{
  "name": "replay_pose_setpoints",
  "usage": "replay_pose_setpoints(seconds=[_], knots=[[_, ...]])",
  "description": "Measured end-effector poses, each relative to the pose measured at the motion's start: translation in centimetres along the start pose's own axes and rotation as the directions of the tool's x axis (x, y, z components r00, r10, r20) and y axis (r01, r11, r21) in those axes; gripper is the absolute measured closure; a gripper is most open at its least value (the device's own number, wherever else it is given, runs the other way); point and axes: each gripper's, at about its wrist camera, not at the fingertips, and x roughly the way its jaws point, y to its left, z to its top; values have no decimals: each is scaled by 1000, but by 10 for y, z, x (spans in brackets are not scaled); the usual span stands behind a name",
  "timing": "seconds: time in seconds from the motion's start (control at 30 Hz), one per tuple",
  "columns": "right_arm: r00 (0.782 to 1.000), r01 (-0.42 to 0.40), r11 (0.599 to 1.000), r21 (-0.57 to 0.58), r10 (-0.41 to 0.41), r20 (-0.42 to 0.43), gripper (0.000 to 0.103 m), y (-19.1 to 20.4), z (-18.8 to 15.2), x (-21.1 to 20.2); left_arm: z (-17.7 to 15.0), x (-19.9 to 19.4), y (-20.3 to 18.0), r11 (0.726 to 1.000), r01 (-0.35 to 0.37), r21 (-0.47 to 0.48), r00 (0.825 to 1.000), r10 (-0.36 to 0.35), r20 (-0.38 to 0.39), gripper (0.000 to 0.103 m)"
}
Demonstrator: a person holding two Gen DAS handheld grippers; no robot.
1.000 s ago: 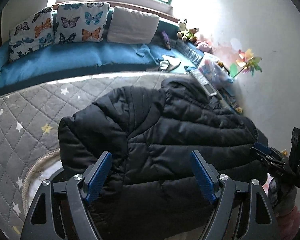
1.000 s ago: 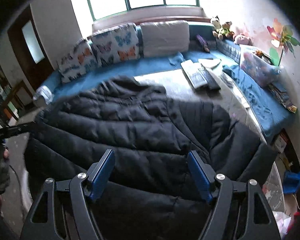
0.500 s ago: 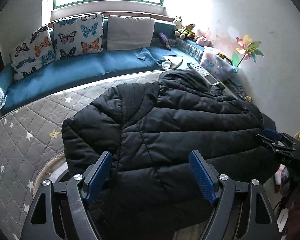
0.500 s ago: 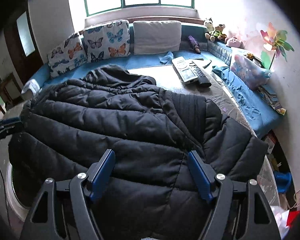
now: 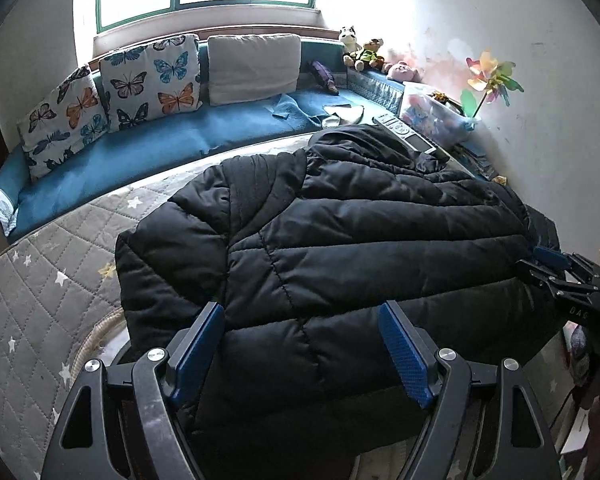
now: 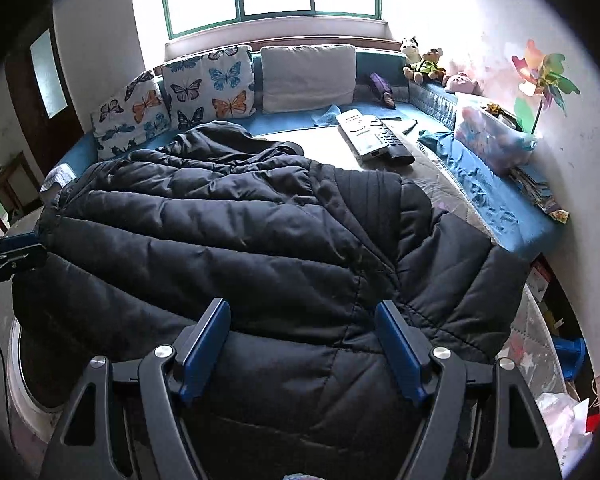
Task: Fold large clothes
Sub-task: 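Open both tools and pull back from the folded black jacket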
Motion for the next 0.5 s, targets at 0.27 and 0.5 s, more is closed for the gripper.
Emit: replay_pose_setpoints(seconds=[0.27,0.5], knots=[[997,-10,1000,-18,11,79,21,13,-6,-33,-12,-9,-1,1000,-2,6,1000,2,20,18],[997,31,999,-23,-29,65,21,13,-18,-24,-31,-14,-8,998,-45,44,998,43,53,18]])
